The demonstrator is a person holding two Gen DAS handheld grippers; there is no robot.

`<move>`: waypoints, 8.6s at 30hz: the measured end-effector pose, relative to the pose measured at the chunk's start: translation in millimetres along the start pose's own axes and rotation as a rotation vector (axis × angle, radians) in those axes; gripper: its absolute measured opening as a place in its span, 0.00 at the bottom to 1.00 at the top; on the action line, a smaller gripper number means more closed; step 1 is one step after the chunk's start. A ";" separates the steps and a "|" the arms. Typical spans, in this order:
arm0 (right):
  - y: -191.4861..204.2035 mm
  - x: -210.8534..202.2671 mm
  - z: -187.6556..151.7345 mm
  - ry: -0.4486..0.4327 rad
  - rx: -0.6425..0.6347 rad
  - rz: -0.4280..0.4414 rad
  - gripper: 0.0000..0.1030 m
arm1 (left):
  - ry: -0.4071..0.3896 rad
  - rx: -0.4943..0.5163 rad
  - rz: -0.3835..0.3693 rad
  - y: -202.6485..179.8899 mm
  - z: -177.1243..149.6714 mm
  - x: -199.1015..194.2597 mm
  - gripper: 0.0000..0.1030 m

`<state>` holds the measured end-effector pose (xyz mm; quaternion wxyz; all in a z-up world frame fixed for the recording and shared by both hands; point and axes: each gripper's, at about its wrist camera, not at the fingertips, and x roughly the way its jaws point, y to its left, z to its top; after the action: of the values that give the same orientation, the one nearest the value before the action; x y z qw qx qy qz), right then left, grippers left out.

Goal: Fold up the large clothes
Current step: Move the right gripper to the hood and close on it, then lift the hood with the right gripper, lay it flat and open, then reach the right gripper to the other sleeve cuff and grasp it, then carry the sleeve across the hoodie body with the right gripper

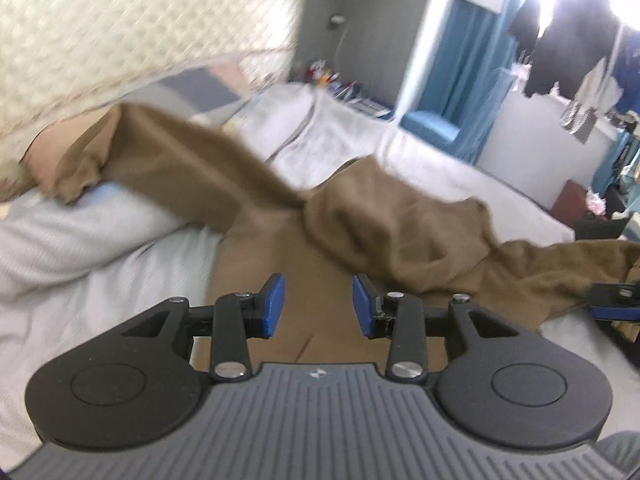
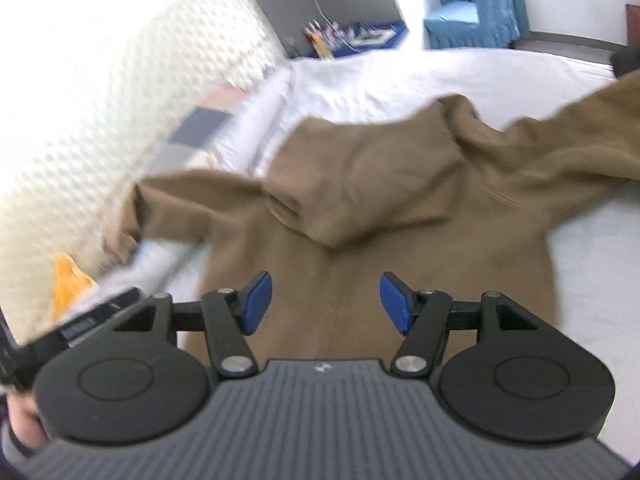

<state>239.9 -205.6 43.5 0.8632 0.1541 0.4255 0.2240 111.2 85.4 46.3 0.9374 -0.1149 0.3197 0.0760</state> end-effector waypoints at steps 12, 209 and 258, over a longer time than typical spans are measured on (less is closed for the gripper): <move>-8.4 67.0 -23.9 -0.149 -0.082 -0.022 0.61 | -0.075 0.078 -0.059 -53.0 -13.1 58.6 0.42; -299.4 -14.2 37.9 -0.551 -0.163 -0.748 0.82 | 0.183 0.126 -0.419 -127.9 -162.0 174.5 0.51; 73.8 -7.9 108.1 -0.198 -0.137 -0.132 0.14 | -0.161 -0.257 -0.421 52.6 -78.5 55.1 0.50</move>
<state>303.6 -154.9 146.3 0.9222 0.0881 0.3312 0.1790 97.3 119.0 -56.9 0.9328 -0.2904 0.2007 -0.0721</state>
